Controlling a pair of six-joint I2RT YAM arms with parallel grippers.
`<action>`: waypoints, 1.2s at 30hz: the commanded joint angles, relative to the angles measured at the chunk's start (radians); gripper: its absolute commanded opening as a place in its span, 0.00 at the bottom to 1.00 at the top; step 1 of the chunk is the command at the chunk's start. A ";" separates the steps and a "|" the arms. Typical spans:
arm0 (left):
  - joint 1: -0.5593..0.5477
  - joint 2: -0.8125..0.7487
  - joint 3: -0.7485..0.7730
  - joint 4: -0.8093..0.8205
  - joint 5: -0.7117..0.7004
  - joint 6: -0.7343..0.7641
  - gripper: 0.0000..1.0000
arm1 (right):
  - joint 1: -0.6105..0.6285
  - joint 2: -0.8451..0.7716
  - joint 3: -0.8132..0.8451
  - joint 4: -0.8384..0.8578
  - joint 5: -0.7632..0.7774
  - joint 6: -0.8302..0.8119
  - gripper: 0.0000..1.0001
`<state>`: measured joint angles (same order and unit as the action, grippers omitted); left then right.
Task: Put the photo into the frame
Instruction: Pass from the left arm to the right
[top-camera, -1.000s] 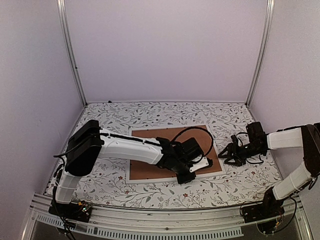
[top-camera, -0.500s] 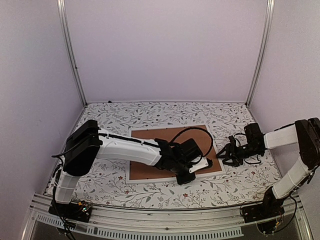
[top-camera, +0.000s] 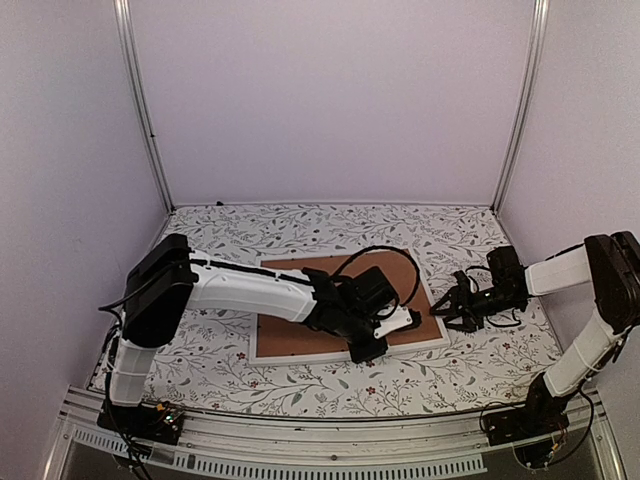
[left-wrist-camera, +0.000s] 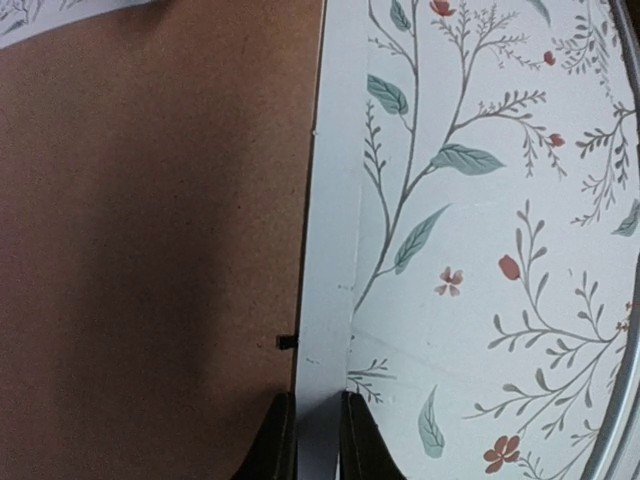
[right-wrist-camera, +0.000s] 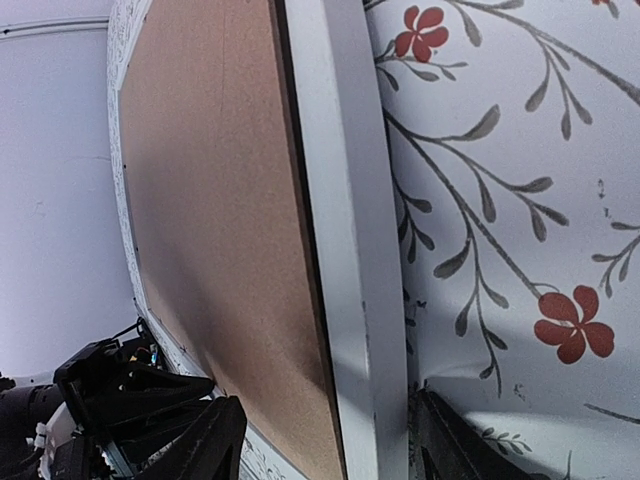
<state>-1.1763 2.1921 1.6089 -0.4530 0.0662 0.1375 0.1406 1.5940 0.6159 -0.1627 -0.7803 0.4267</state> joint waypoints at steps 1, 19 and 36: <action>0.024 -0.091 0.011 0.024 0.032 -0.035 0.00 | -0.004 0.035 -0.013 -0.011 -0.005 -0.011 0.62; 0.027 -0.078 -0.022 0.050 0.028 -0.081 0.00 | -0.008 0.037 -0.070 0.153 -0.213 0.089 0.38; -0.075 -0.129 -0.088 0.123 -0.415 -0.075 0.71 | -0.008 -0.187 0.071 -0.075 -0.200 0.089 0.19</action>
<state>-1.1965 2.0861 1.5383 -0.3637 -0.1513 0.0391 0.1307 1.4609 0.6300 -0.1661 -0.9787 0.5022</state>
